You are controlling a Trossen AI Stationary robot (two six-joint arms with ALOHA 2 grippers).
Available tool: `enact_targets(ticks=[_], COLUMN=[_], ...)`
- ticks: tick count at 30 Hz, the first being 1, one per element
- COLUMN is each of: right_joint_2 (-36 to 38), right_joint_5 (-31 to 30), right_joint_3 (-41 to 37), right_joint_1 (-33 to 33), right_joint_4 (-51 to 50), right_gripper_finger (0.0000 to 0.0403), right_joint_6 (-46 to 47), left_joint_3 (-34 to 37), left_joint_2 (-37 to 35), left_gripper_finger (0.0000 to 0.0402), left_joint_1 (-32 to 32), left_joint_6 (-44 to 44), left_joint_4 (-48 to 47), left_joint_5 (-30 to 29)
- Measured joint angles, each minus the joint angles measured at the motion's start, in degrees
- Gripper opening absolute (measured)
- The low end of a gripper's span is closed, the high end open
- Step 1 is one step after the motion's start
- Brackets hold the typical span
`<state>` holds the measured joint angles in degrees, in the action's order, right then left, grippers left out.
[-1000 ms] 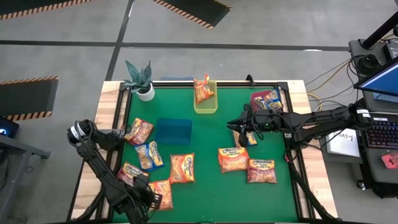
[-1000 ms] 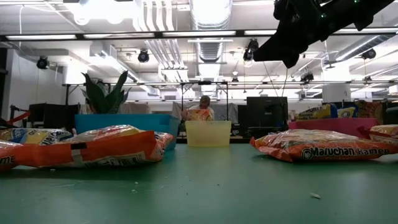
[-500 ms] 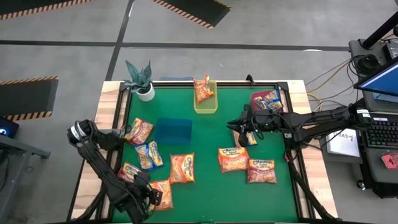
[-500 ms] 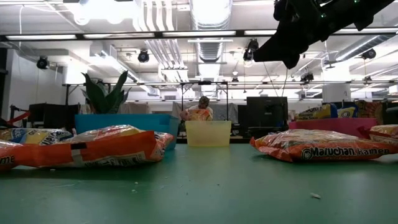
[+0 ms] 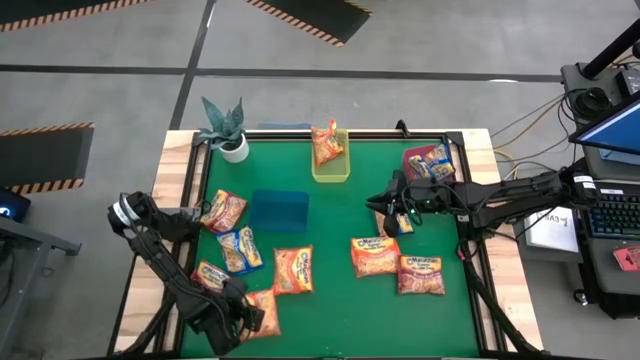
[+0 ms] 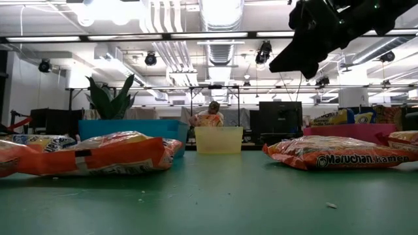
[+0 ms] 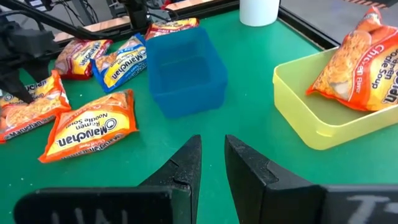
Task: Sort Maruchan noodles
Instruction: Put the orange noodle pack into the yellow bin
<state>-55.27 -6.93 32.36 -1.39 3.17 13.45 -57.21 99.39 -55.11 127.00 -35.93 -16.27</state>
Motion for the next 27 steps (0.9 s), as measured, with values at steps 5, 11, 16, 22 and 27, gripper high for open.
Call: enact_targets(ticks=[5, 11, 16, 22, 27], right_joint_2=[0.0, 0.0, 0.0, 0.0, 0.0], right_joint_5=[0.0, -0.1, -0.1, -0.6, -0.5], right_joint_3=[-0.7, -1.5, -2.3, -2.6, -3.0], right_joint_1=[0.0, 0.0, 0.0, 0.0, 0.0], right_joint_4=[0.0, 0.1, 0.2, 0.6, 4.2], right_gripper_finger=[0.0059, 0.0059, 0.0059, 0.0059, 0.0059], right_joint_6=[1.6, 2.7, 3.5, 3.5, 4.0], left_joint_3=[0.0, -0.6, -4.5, -14.5, -23.4], left_joint_2=[0.0, -0.1, 0.0, 0.0, 0.0], left_gripper_finger=[0.0163, 0.0066, 0.0036, 0.0032, 0.0031], left_joint_1=[0.2, 0.2, 0.3, 1.0, 1.5], left_joint_6=[-4.7, -9.8, -19.4, -24.3, -26.7], left_joint_4=[-0.4, -1.7, -6.0, -27.8, -43.1], left_joint_5=[-0.7, -0.9, -1.0, -10.3, -26.3])
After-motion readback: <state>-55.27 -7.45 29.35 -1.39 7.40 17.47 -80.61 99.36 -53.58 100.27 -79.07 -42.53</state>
